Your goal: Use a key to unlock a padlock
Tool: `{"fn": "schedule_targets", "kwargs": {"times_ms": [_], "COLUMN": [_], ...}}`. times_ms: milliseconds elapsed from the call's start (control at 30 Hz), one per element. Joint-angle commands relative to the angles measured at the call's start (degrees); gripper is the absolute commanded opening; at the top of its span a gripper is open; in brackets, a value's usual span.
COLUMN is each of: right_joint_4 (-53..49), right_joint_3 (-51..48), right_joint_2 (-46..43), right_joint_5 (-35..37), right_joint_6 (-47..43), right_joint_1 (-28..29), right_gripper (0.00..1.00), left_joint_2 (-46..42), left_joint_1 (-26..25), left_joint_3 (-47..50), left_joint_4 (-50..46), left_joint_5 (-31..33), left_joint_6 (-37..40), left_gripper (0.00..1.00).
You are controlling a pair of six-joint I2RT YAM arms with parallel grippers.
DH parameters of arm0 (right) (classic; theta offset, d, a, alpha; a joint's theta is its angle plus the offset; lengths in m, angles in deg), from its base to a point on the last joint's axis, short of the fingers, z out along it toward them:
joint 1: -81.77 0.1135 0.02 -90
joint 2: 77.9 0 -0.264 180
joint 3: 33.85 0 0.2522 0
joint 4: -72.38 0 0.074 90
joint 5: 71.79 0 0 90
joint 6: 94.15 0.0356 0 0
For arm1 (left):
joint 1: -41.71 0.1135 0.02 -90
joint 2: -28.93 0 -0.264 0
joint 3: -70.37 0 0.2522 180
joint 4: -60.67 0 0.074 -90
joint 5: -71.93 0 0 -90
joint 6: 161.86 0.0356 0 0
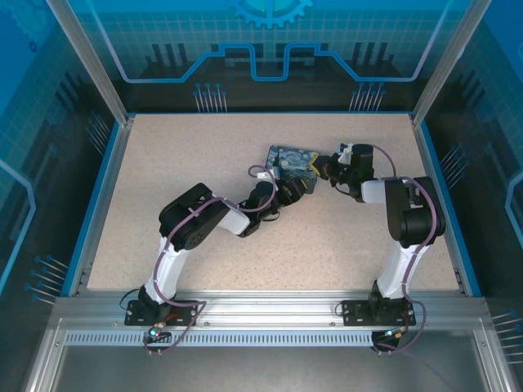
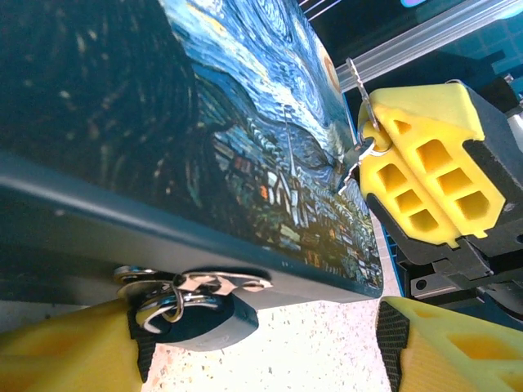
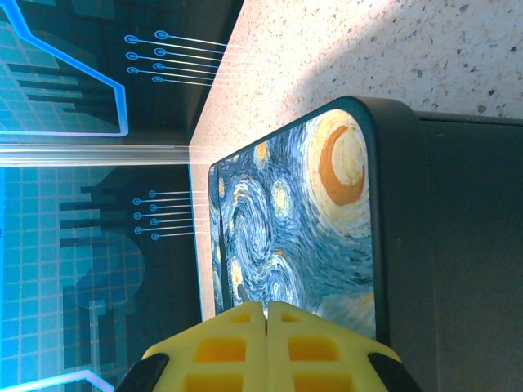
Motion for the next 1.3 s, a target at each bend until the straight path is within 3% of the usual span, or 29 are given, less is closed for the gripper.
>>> {"fn": "schedule_targets", "kwargs": {"times_ms": [0,867,1267], "right_joint_4": [-4.8,-4.5,-4.9], "right_joint_3": [-0.3,-0.2,0.0], "right_joint_2": [2.9,3.8,3.7], "right_joint_5": [0.6,0.5,0.6], "right_joint_6": [-1.1,-0.9,-0.9], "right_joint_1": [0.5,0.4,0.4], "right_gripper": [0.00,0.00,0.00], "left_joint_2": [-0.3,1.7,2.4], "left_joint_1": [-1.3,-1.7,-1.6], "left_joint_3": [0.7,4.8,5.0], "left_joint_4": [9.3,9.5,6.4], "left_joint_5": [1.5,6.4,7.1], "left_joint_6": [-1.1,-4.2,-4.5], "left_gripper": [0.70,0.60,0.49]}}
